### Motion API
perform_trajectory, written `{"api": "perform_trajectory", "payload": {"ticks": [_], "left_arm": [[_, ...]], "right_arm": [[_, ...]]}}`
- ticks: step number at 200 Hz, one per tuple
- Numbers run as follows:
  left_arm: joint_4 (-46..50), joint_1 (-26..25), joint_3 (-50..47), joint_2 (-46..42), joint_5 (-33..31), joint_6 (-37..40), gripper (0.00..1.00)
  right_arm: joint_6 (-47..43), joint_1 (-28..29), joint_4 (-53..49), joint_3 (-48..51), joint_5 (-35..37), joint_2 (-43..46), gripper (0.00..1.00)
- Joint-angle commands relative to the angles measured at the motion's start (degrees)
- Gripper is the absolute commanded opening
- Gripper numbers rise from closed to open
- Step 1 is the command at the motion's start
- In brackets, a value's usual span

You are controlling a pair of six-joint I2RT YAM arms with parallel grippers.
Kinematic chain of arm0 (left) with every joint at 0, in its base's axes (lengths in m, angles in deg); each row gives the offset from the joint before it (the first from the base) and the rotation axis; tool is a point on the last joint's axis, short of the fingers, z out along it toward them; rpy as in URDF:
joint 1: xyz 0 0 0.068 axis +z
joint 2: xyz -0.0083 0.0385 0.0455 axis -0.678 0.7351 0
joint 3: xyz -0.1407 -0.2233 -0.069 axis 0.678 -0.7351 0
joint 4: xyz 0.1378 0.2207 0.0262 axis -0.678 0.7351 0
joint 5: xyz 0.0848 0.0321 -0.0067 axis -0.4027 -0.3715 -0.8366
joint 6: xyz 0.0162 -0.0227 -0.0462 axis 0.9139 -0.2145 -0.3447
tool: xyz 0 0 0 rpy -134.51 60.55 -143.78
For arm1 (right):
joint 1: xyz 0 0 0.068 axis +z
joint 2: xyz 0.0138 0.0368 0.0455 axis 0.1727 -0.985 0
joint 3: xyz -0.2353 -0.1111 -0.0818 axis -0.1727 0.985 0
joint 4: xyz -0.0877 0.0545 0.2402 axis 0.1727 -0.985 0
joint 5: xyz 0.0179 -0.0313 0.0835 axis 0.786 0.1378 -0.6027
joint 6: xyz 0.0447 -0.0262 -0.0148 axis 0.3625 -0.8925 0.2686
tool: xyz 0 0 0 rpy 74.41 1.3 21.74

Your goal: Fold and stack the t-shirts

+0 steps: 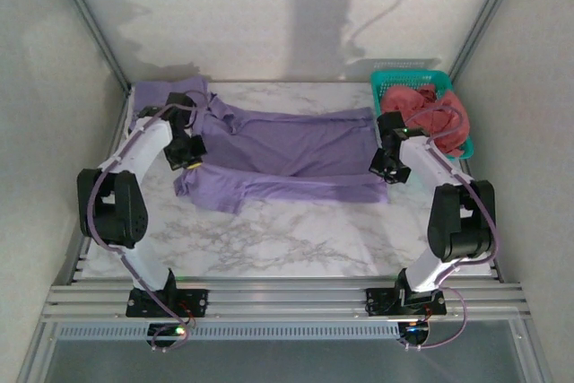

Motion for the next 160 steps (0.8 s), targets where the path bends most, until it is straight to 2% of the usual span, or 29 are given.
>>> {"api": "perform_trajectory", "payload": {"ticks": [1, 46, 77, 95, 106, 113, 137, 160], "left_arm": [[2.20, 1.08, 2.47, 2.02, 1.21, 2.11, 0.00], [0.11, 2.10, 3.71, 5.79, 3.84, 3.15, 0.00], [-0.08, 2.86, 7.83, 8.64, 3.40, 3.58, 0.00], [-0.25, 3.76, 10.46, 9.61, 3.12, 3.57, 0.13], [-0.41, 4.35, 11.91, 9.98, 2.88, 3.67, 0.37], [-0.62, 4.72, 12.55, 10.08, 2.78, 3.84, 0.44], [-2.06, 5.55, 13.13, 8.56, 1.71, 3.41, 0.55], [-3.28, 5.40, 11.27, 5.65, 2.85, 2.71, 0.56]], "right_arm": [[-0.98, -0.09, 1.08, -2.74, 2.00, -2.32, 0.00], [-0.95, 0.53, 2.64, -4.89, 3.58, -5.96, 0.00], [-1.50, 1.83, 2.39, -6.94, 4.96, -6.93, 0.19], [-2.10, 2.51, 1.80, -8.29, 5.97, -6.02, 0.27], [-2.36, 3.03, 0.81, -9.29, 6.75, -5.31, 0.33], [-2.63, 3.30, -0.01, -10.05, 6.81, -4.80, 0.35], [-2.51, 4.62, -3.06, -11.40, 7.32, -2.45, 0.38], [-2.25, 6.52, -5.49, -11.31, 7.11, -0.74, 0.39]]}}
